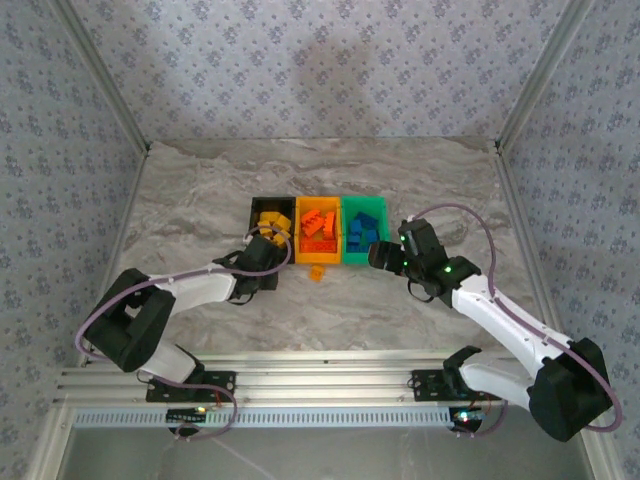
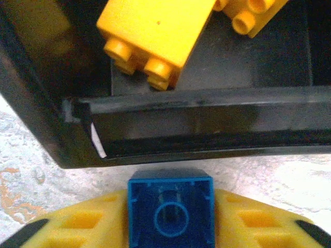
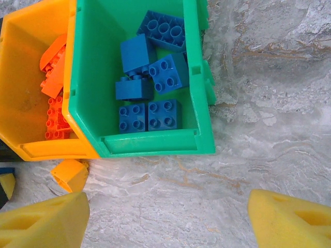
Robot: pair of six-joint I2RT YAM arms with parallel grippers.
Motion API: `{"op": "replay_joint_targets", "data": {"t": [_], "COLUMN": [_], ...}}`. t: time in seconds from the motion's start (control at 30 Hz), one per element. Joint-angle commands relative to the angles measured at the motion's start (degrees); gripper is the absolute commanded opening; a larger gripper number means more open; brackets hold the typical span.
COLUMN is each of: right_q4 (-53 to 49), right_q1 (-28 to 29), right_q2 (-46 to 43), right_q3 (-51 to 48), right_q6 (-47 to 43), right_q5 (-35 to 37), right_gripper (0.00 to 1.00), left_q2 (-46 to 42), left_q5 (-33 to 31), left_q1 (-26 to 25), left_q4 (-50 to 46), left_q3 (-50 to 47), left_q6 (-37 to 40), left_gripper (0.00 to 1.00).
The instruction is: Sort the legos into containers by color
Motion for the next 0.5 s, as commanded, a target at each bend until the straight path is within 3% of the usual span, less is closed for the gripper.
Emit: {"op": "replay_joint_targets", "data": {"t": [0.0,0.23,0.33,0.47], "right_q4": [-0.67,-0.46,-0.19,-0.73], "right_q1": [-0.49,-0.54,-0.65,-0.64], "right_q2": [-0.65,-0.74,-1.0,-1.21], "right_q3": [0.72,0.1,-0.66,-1.44], "right_q6": [0.13,0.4,0.79,1.13], "right_q5": [0.95,1.23,1.47,1.56], "right_gripper": [0.82,0.82,0.82,0.82], "left_q2": [-2.96,-10.9,-7.07,4.22], "left_q5": [0.54,-0.17,2.23,7.14], "left_q1": [-0.9,-9.06,-11.45,-12.09], "left_q4": [0.1,-6.4,-6.51,-4.97], "left_q3": [0.08,5.07,13.28,27.16], "left_q6": [-0.34,-2.15,-1.11,1.15], "left_gripper": [0.36,0.34,0.34,0.33]}}
